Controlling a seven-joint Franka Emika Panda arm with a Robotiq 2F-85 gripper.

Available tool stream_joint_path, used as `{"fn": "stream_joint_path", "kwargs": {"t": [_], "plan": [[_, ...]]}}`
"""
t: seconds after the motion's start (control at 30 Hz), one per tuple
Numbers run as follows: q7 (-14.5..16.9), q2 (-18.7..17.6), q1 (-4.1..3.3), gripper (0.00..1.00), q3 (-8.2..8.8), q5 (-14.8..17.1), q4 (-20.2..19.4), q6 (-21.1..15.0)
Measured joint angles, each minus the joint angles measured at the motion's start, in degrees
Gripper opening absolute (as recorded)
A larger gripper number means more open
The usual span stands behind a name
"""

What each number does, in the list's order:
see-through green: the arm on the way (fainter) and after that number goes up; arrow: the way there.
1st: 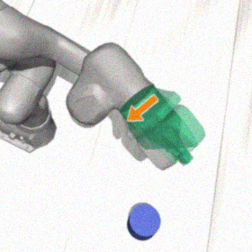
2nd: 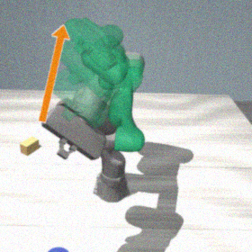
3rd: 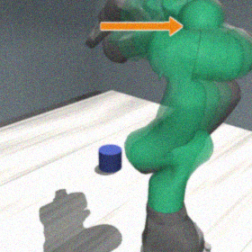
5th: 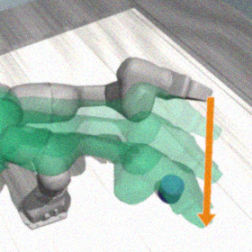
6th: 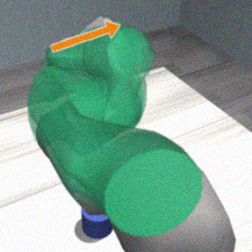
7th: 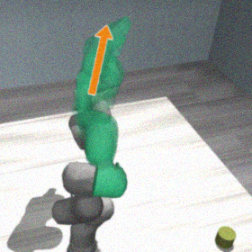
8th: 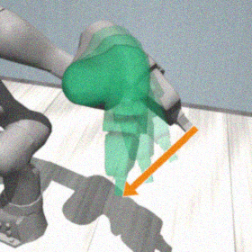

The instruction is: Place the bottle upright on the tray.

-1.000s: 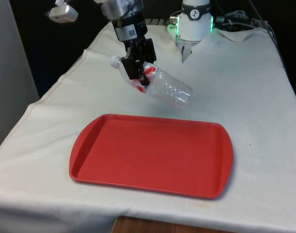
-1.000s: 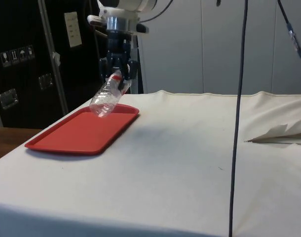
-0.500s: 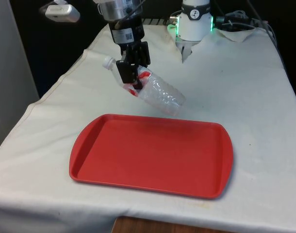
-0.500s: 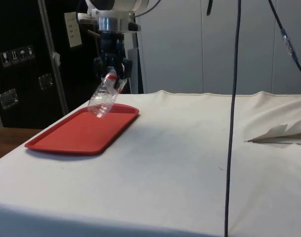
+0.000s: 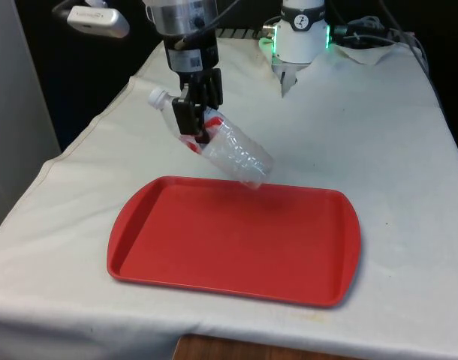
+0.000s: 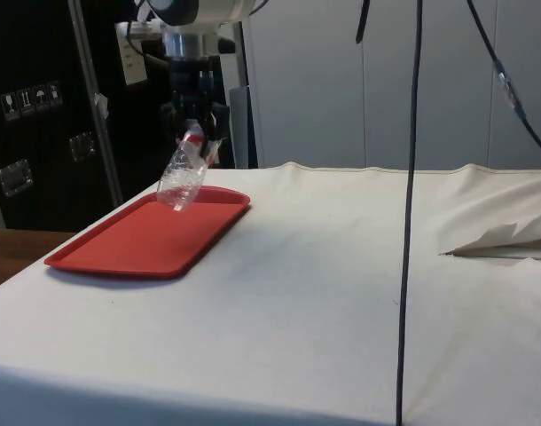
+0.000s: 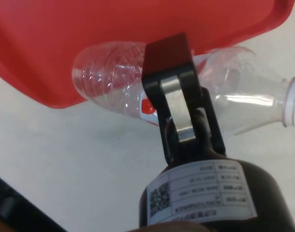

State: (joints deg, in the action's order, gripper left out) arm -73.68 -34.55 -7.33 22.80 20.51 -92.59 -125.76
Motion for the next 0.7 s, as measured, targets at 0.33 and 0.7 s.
{"fn": "stream_joint_path", "kwargs": {"t": [0.33,0.7], "plan": [[-1.8,-2.3,0.00,0.15,0.29,-3.4,4.1,1.3],[-3.7,-4.3,0.00,0.15,0.40,-8.2,7.2,2.1]]}}
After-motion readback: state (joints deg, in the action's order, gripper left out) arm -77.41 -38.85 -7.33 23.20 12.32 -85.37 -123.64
